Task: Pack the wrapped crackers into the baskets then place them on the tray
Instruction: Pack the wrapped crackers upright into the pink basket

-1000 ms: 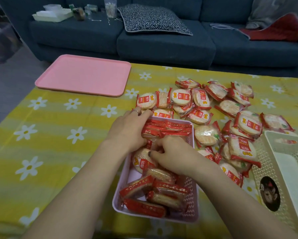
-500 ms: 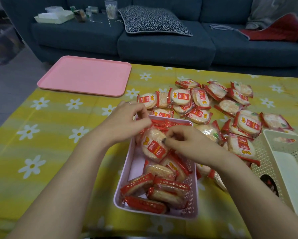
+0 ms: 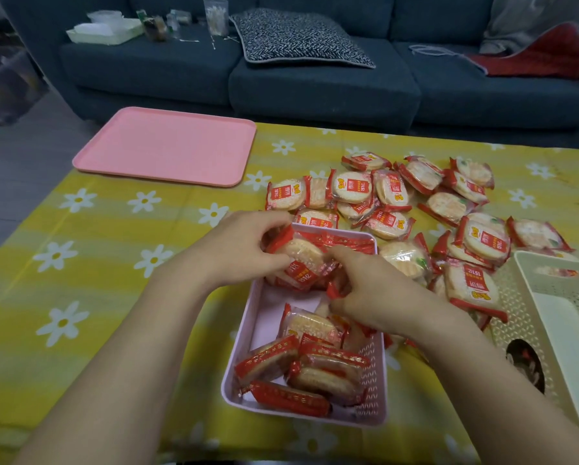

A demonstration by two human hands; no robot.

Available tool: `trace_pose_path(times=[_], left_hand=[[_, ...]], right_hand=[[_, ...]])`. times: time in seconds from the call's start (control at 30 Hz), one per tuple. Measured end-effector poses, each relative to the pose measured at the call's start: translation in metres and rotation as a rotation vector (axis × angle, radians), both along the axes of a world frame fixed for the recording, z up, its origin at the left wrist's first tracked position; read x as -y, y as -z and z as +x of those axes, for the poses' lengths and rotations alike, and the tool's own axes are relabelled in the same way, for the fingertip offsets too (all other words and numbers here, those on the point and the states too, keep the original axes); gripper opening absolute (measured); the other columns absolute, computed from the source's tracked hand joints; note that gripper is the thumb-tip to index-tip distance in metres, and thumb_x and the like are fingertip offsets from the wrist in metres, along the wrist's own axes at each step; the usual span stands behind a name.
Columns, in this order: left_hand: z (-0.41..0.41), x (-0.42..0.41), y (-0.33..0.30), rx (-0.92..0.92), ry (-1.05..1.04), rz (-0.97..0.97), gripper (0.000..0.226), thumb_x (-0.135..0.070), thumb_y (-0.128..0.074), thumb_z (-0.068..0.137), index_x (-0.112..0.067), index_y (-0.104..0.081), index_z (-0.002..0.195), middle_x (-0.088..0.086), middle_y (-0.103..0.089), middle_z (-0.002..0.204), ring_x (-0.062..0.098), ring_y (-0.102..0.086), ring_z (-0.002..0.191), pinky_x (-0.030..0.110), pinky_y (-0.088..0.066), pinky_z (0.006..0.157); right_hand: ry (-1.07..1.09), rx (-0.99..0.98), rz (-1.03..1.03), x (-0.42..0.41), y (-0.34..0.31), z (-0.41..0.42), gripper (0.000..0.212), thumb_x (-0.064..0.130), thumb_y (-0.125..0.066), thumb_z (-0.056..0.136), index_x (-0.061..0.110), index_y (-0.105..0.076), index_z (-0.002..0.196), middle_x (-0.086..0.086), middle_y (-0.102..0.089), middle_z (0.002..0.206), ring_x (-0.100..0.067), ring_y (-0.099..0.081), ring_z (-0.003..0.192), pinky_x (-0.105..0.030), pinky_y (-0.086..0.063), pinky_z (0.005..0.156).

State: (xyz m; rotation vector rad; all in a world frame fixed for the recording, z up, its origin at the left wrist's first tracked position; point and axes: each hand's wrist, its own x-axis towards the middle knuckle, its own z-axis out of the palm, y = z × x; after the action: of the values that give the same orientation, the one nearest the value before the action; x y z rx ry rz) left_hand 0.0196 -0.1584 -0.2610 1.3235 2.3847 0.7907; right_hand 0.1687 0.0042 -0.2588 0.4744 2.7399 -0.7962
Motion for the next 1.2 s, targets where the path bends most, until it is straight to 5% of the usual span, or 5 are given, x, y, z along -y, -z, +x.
trace_pose_path(times=[0.37, 0.57, 0.73, 0.87, 1.2], left_hand=[[0.007, -0.013, 0.003, -0.332, 0.09, -0.23, 0.015, -0.034, -0.064, 0.077, -0.023, -0.055, 0.079, -0.003, -0.055, 0.085, 0.023, -0.054, 0.083, 0.036, -0.036, 0.07], [0.024, -0.023, 0.01, -0.505, 0.094, -0.314, 0.04, -0.04, -0.067, 0.083, -0.032, -0.054, 0.12, -0.004, -0.054, 0.117, 0.02, -0.05, 0.117, 0.035, -0.032, 0.094], [0.03, -0.025, 0.017, -0.502, 0.136, -0.282, 0.052, -0.02, -0.068, 0.079, -0.031, -0.048, 0.126, -0.002, -0.052, 0.122, 0.023, -0.048, 0.122, 0.036, -0.031, 0.1], [0.032, -0.027, 0.019, -0.505, 0.151, -0.289, 0.052, -0.011, -0.064, 0.081, -0.031, -0.048, 0.126, -0.001, -0.05, 0.12, 0.024, -0.049, 0.119, 0.035, -0.033, 0.104], [0.035, -0.026, 0.027, -0.557, 0.096, -0.239, 0.065, -0.043, -0.069, 0.081, -0.024, -0.04, 0.136, 0.004, -0.043, 0.133, 0.028, -0.045, 0.121, 0.038, -0.031, 0.099]], right_hand=[[0.092, -0.357, 0.097, 0.006, -0.021, 0.008, 0.035, 0.013, -0.064, 0.086, 0.018, -0.043, 0.114, 0.001, -0.059, 0.086, -0.018, -0.055, 0.076, -0.03, -0.039, 0.057], [0.028, -0.254, 0.206, 0.013, -0.002, 0.005, 0.031, 0.022, -0.066, 0.09, 0.021, -0.036, 0.098, 0.002, -0.047, 0.097, -0.02, -0.051, 0.089, -0.029, -0.029, 0.065], [0.005, -0.132, 0.247, 0.015, -0.001, 0.005, 0.023, 0.017, -0.06, 0.09, 0.017, -0.038, 0.086, -0.005, -0.041, 0.104, -0.029, -0.054, 0.098, -0.037, -0.047, 0.082], [0.0, -0.075, 0.245, 0.015, -0.004, 0.004, 0.041, 0.012, -0.06, 0.086, 0.025, -0.029, 0.063, -0.004, -0.039, 0.099, -0.029, -0.056, 0.091, -0.033, -0.047, 0.076], [-0.036, -0.314, 0.582, 0.014, -0.002, 0.001, 0.023, 0.013, -0.051, 0.077, 0.01, -0.063, 0.097, -0.011, -0.062, 0.096, -0.033, -0.057, 0.091, -0.037, -0.037, 0.073]])
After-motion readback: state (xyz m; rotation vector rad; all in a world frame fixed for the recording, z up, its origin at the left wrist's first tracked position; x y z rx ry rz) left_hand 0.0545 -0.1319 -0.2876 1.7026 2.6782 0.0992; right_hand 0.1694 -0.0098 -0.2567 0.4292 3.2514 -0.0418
